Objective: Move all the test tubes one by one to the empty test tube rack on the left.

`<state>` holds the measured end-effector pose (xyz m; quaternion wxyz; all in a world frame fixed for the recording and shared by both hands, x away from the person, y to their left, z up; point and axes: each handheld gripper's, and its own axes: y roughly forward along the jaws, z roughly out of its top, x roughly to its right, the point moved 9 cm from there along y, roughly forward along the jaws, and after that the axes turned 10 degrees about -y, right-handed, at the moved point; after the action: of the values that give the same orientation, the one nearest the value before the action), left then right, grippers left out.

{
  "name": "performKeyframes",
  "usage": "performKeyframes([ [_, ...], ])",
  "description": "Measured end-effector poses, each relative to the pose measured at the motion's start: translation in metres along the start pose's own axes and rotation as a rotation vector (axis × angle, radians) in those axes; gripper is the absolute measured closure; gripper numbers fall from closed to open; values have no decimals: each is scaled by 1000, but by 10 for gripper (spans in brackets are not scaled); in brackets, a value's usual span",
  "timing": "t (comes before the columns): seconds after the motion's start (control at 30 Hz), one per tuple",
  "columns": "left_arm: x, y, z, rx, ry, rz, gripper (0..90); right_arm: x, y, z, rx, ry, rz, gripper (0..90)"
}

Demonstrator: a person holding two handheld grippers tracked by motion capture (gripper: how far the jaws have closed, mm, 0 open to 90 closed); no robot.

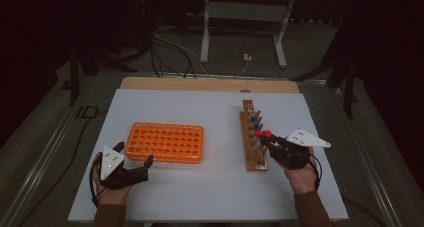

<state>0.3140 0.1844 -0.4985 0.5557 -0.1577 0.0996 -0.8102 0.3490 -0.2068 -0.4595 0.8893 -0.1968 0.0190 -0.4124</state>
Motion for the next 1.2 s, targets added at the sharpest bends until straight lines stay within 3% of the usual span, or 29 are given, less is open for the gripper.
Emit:
performKeyframes([
  [0.3,16,2,3,-7,3,-51,4,-2,-9,16,39,-3,7,744],
  [0.73,91,17,27,15,84,-264,4,-25,-5,26,48,-22,72,744],
  [0.83,108,26,29,0,94,-290,4,-37,1,25,35,-32,104,743],
  [1.0,138,42,28,-60,108,-339,49,-44,4,25,29,-40,123,743],
  [1.2,170,60,25,-87,124,-397,71,-54,10,23,14,-38,152,742],
])
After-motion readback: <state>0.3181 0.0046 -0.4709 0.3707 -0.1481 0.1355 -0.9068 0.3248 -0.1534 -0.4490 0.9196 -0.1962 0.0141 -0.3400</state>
